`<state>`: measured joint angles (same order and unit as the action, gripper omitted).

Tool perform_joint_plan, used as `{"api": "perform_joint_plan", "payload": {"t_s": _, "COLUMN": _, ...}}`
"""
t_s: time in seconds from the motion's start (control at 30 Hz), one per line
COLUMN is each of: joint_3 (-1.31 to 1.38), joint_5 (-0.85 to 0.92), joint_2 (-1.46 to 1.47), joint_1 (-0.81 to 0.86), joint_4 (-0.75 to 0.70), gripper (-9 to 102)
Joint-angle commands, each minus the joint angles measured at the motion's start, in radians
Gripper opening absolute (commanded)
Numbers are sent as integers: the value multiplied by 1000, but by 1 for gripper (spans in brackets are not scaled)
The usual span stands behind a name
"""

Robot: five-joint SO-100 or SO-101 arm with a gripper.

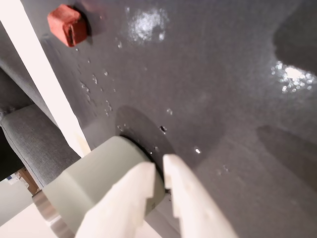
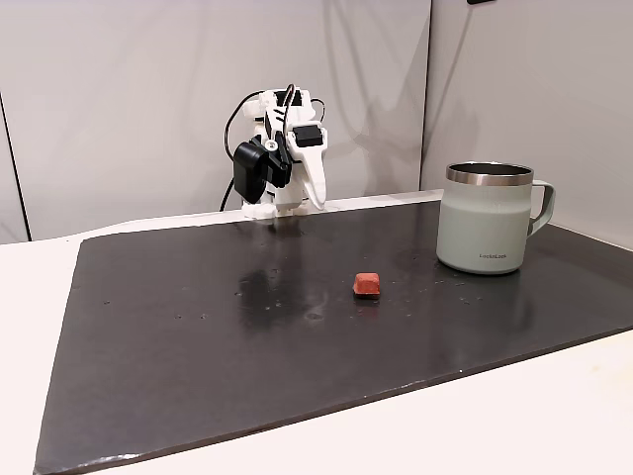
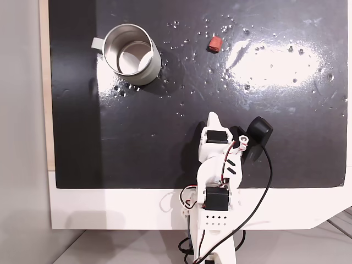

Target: Grasp a cube and put it in the cup.

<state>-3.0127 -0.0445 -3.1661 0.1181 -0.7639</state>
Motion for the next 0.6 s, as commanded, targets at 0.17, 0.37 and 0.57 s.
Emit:
{"api": "perform_joint_plan", "payload": {"t_s": 0.17, "joint_3": 17, "joint_5": 41, "joint_2": -11, "joint_1": 9, "joint_4": 23, "gripper": 0}}
{"api": "perform_joint_plan", "payload": {"t_s": 0.37, "joint_3": 158, "joint_5": 114, "joint_2": -3, "joint_1": -2, "joint_4": -38, "gripper": 0}}
{"api": "perform_joint_plan", "payload": {"t_s": 0.57, "joint_3": 400, "joint_5": 95, "joint_2": 264, "joint_1": -38, "joint_4": -74, "gripper": 0}}
